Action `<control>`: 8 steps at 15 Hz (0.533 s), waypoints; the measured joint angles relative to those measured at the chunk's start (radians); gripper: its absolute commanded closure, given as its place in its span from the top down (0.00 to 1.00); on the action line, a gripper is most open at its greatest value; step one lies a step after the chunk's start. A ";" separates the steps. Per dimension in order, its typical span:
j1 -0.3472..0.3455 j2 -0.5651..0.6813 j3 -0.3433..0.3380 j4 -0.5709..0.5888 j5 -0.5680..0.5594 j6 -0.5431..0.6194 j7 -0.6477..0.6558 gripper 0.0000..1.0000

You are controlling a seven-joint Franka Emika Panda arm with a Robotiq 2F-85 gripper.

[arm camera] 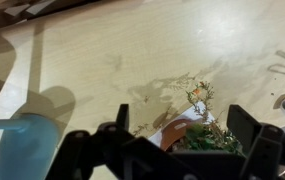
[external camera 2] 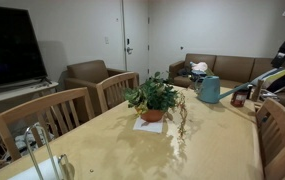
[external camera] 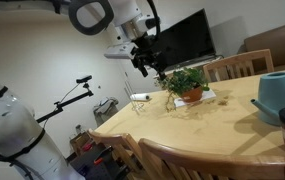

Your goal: Pick up the silver mental object on the left side of the table and place it near the plant

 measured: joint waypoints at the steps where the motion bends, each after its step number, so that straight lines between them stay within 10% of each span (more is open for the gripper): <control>1: 0.000 0.000 0.000 0.000 0.000 0.000 0.000 1.00; 8: -0.061 0.004 0.068 0.000 0.001 0.000 0.000 1.00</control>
